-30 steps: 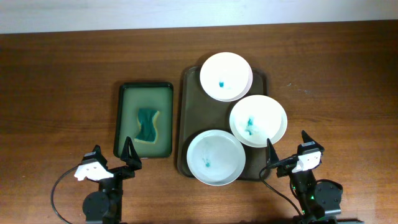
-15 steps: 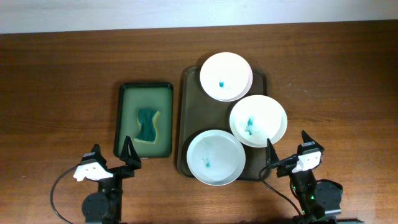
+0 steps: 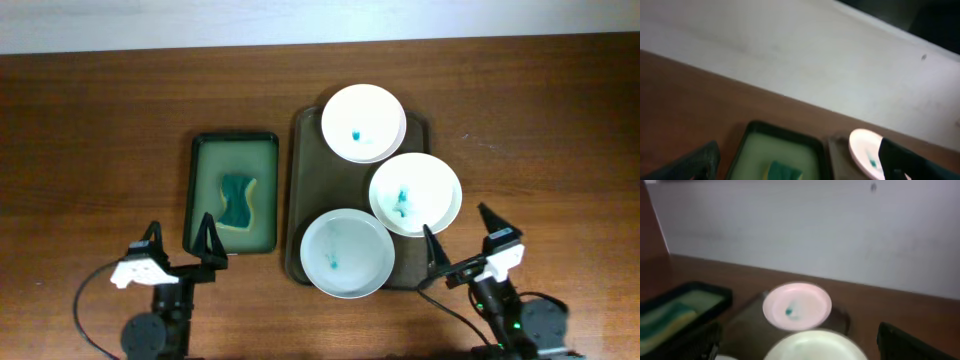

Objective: Clean dirty plates on tray and stack at the side

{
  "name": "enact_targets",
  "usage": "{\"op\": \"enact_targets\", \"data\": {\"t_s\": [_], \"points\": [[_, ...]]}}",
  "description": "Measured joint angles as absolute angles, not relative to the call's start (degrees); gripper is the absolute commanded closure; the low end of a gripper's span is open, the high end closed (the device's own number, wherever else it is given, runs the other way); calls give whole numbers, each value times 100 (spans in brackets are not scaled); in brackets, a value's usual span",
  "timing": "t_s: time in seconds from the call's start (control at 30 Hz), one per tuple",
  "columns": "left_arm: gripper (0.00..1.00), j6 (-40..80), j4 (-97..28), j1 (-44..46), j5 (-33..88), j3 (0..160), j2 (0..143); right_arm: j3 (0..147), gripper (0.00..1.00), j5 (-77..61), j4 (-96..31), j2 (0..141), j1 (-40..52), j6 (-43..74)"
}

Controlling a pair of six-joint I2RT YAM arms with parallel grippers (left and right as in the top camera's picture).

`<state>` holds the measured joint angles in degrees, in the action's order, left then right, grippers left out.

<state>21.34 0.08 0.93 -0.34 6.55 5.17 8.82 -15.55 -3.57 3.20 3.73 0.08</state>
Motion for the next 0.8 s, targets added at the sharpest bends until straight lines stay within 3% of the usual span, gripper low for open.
{"op": "enact_targets", "data": {"t_s": [0.17, 0.37, 0.53, 0.7, 0.8], "points": [[1, 1684, -1190, 93, 115, 2637, 2355, 2847, 2, -1651, -1638, 1693, 373, 27], [1, 1446, -3612, 93, 174, 5520, 5103, 5299, 2, -1710, -3795, 4346, 373, 32], [0, 1428, -4641, 86, 377, 6770, 6420, 6412, 2, -1990, -4606, 5789, 373, 45], [12, 1389, -5140, 86, 615, 6834, 7247, 6536, 2, -2239, -4941, 6543, 373, 62], [27, 1385, -5299, 115, 652, 6840, 8049, 6536, 15, -2270, -5072, 6805, 373, 97]]}}
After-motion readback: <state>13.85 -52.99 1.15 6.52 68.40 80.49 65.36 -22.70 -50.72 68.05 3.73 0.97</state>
